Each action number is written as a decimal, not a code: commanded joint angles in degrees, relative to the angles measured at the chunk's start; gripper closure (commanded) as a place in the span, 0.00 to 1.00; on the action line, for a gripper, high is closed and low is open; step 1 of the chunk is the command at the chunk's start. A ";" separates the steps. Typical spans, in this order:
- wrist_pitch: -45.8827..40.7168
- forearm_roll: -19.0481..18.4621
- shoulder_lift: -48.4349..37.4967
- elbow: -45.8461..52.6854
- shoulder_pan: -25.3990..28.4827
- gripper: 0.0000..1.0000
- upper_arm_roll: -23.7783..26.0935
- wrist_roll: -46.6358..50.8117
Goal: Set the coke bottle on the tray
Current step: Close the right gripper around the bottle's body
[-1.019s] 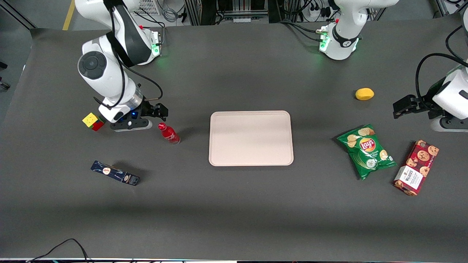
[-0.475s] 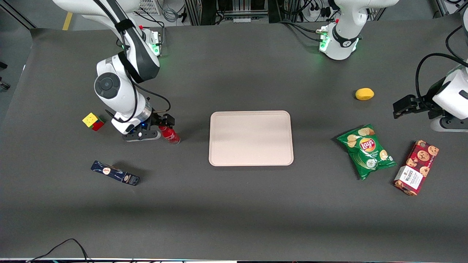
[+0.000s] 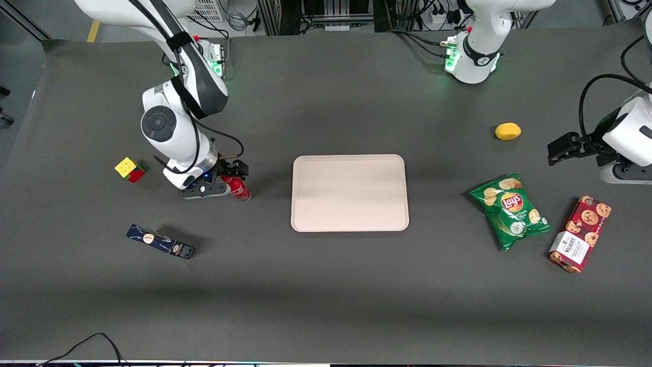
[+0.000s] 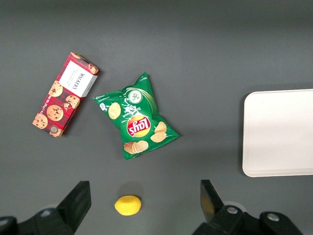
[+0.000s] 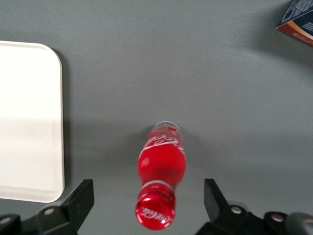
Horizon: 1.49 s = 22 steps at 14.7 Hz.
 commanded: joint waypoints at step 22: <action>-0.39 -2.93 -1.17 -0.93 -0.45 1.00 0.52 1.72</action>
